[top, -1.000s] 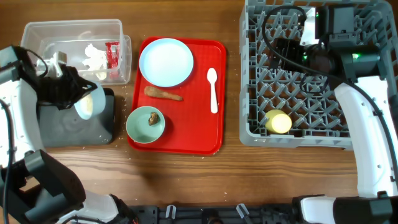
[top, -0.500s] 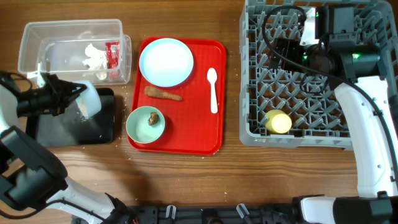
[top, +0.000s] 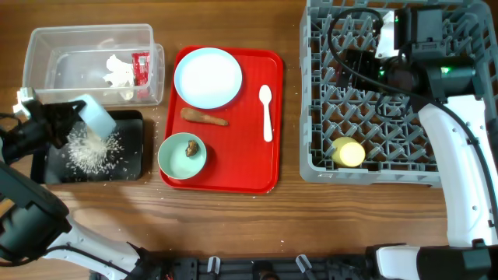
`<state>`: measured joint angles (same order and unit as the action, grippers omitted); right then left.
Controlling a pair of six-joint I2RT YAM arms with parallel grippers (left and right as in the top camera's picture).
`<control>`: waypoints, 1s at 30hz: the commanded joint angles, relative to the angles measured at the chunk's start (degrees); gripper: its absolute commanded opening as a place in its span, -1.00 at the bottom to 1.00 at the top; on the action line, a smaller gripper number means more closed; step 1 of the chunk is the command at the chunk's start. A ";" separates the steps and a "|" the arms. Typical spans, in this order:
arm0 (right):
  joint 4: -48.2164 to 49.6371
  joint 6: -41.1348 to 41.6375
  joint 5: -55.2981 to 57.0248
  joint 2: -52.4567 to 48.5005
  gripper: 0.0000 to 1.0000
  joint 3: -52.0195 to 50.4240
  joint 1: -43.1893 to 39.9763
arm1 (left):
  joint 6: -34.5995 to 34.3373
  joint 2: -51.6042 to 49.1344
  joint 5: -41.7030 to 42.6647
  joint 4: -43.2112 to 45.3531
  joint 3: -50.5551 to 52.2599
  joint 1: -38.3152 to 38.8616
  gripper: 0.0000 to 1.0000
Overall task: Sort waste into correct bins and load items into the dishwasher rack
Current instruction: 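Tilt the bowl to pour the rice onto the black tray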
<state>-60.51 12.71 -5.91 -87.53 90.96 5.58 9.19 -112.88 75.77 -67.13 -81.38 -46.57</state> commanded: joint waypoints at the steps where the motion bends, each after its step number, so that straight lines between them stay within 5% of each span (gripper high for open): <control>1: -0.20 -0.55 0.94 0.31 0.99 0.52 0.24 | -0.31 -0.39 10.51 -0.26 -0.26 -0.22 -0.92; 21: -0.02 -0.72 0.96 0.31 0.99 0.52 0.24 | -8.55 -0.37 14.58 -2.78 -0.26 -0.22 -0.92; 30: -0.79 -0.59 0.94 0.31 0.99 0.52 0.24 | -8.15 2.93 8.92 -3.63 -0.72 0.00 -0.92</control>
<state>-61.23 12.71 -5.91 -87.53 90.96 5.58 1.17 -112.86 87.99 -70.57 -81.38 -46.57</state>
